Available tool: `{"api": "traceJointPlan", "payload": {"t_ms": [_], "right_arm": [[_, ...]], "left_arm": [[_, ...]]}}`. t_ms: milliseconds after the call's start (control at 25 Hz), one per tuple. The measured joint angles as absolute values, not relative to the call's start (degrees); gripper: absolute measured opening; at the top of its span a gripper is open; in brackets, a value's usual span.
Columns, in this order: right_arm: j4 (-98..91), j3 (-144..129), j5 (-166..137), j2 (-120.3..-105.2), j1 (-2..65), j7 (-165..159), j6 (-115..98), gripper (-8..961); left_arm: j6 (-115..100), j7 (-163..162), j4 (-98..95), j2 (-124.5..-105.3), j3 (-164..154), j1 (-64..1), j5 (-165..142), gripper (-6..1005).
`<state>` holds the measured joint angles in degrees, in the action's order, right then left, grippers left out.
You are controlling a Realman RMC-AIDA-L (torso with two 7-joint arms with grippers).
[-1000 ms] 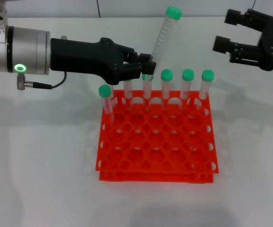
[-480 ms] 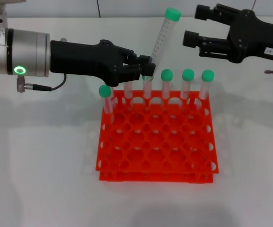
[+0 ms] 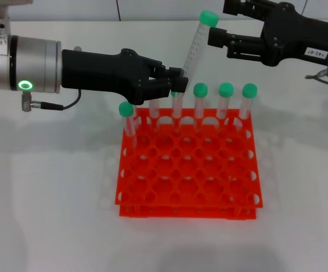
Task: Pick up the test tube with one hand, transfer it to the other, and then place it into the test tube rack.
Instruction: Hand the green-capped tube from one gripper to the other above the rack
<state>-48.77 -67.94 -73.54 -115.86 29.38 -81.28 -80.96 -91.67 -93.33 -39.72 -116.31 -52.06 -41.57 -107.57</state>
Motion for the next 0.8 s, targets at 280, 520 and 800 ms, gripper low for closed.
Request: {"api": "traceJointPlan", "payload": {"t_ms": [280, 520, 800], "right_arm": [[-47.41, -69.13, -73.33, -115.84, 30.68, -81.24, -80.73, 778], [-47.38, -69.74, -72.47, -115.84, 30.76, -81.21, -80.91, 756], [-47.37, -69.79, -72.28, -115.75, 30.77, -81.21, -81.12, 713]], "left_arm": [[-91.61, -93.26, -39.72, -116.36, -52.21, -41.57, -107.57, 181], [-91.56, -93.03, -39.72, -116.37, -52.21, -41.57, -107.57, 181], [-91.63, -93.02, -39.73, -116.37, -52.45, -41.7, -107.57, 180]]}}
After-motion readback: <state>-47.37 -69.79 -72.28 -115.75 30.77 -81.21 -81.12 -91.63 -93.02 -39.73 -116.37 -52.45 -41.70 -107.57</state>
